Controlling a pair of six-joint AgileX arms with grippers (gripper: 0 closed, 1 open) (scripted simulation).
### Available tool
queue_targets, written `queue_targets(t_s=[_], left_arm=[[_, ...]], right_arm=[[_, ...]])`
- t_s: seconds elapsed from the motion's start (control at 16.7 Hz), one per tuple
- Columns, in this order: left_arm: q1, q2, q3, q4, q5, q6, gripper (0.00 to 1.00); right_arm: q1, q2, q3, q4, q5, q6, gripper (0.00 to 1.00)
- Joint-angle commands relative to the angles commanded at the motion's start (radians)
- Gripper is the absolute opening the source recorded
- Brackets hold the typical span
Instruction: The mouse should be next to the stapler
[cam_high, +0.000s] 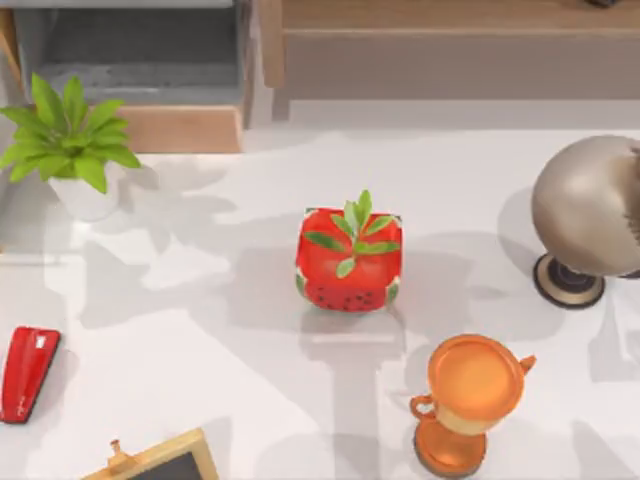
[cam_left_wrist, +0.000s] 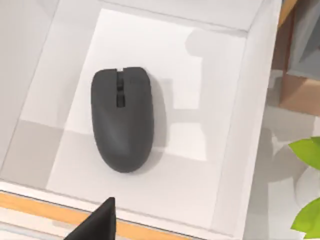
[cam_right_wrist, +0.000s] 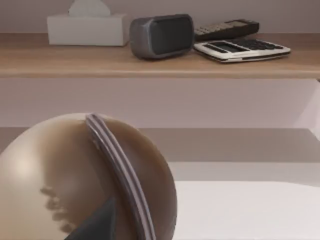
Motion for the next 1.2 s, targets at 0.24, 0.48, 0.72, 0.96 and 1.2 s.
queue_targets(t_s=[0.24,0.48,0.72,0.96,1.2], left_arm=[[0.052,0.371,0.353,-0.187,-0.001,0.002,1.00],[0.092,0.676,0.643,-0.341,-0.001,0.003,1.00],[0.113,0.890,0.841,-0.448,0.000,0.004,1.00],[0.111,0.970,0.916,-0.490,0.003,0.003,1.00],[0.111,0.971,0.917,-0.490,0.003,0.003,1.00]], right_arm=[[0.000,0.000,0.000,0.000,0.000,0.000,1.00],[0.000,0.000,0.000,0.000,0.000,0.000,1.00],[0.000,0.000,0.000,0.000,0.000,0.000,1.00],[0.000,0.000,0.000,0.000,0.000,0.000,1.00],[0.000,0.000,0.000,0.000,0.000,0.000,1.00]])
